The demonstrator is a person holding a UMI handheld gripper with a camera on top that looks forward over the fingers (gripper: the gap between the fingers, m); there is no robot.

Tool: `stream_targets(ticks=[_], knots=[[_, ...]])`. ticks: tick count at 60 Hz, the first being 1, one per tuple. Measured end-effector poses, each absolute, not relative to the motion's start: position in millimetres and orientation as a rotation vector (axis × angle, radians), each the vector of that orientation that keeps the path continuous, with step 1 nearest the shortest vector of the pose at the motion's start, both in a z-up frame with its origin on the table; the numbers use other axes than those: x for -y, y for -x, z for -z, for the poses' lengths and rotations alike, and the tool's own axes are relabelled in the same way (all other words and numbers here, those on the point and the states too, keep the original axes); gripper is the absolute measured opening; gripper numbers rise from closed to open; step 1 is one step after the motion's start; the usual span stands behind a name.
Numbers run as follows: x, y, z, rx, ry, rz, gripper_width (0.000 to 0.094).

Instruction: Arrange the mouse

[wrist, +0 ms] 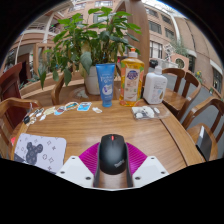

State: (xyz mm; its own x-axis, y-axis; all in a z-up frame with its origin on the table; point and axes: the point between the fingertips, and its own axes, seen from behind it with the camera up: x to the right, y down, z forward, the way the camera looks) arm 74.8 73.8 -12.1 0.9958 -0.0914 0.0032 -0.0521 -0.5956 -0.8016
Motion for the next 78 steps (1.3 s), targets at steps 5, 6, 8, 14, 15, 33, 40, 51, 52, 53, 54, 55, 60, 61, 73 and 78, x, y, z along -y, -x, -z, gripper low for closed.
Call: stream_targets(ticks=[5,6,8,14,15,33,40,51,52,53,54,55,60,61,73,78], knots=[[-73.3,-74.5,10.9,-0.118,2.201,0.057,0.0344],[-72.9,-74.4,10.2,-0.121,2.201,0.056,0.0332],[-72.6,-75.7,6.2,-0.130,2.194,0.061,0.0332],[-72.7,-85.5,-28.8,-0.166,2.139,0.099,0.0332],[-73.3,-86.2,-39.2,-0.180,2.122,0.095,0.0331],[-56.4,-6.1,-241.9,-0.091,1.771,0.006,0.0329],[-50.1,62.7,-213.8,-0.011,1.844,-0.075,0.0328],[-30.5,133.7,-78.1,0.107,2.115,-0.112,0.0332],[-27.7,137.4,-67.3,0.115,2.138,-0.112,0.0334],[-26.8,140.2,-51.8,0.124,2.158,-0.114,0.0333],[-21.8,143.5,-43.5,0.125,2.174,-0.113,0.0342],[-18.8,146.0,-36.2,0.128,2.191,-0.114,0.0345],[-9.3,156.3,-8.6,0.135,2.242,-0.131,0.0373],[-7.2,157.2,-3.8,0.136,2.252,-0.130,0.0377],[6.5,169.5,6.5,0.149,2.302,-0.188,0.0482],[15.7,168.1,-12.1,0.161,2.269,-0.192,0.0694]])
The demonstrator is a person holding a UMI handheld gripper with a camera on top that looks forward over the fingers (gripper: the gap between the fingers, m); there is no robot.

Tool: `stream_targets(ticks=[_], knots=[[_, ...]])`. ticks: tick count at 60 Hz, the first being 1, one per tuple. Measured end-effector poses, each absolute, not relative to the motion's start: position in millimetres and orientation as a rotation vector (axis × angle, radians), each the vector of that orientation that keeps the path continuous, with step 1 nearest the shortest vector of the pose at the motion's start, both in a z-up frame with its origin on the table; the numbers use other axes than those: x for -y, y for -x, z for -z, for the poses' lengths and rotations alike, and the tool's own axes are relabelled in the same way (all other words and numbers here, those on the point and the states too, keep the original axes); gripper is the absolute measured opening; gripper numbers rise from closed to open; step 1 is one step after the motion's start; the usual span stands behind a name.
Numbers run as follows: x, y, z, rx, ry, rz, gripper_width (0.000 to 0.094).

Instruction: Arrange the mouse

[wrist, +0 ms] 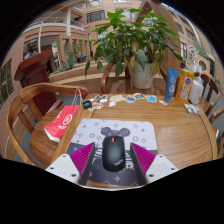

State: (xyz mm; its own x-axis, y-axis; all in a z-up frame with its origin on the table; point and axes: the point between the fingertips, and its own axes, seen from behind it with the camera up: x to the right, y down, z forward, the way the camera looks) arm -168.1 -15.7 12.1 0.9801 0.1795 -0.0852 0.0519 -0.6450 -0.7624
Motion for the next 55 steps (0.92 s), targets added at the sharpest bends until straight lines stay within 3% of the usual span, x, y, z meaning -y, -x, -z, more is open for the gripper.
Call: stream_targets(ticks=[3,4,17,26,39,55], knots=[[23.4,167.2,-30.8,0.177,2.240,-0.188,0.0858],[26.7,166.9,-37.9,0.180,2.232,-0.182,0.0865],[94.0,151.2,-121.7,0.183,2.108,-0.124,0.0857],[153.0,142.8,-155.9,0.173,2.059,-0.117,0.0856],[226.1,133.5,-171.1,0.172,2.044,-0.118,0.0853],[264.6,136.0,-173.2,0.194,2.033,-0.128,0.0854]])
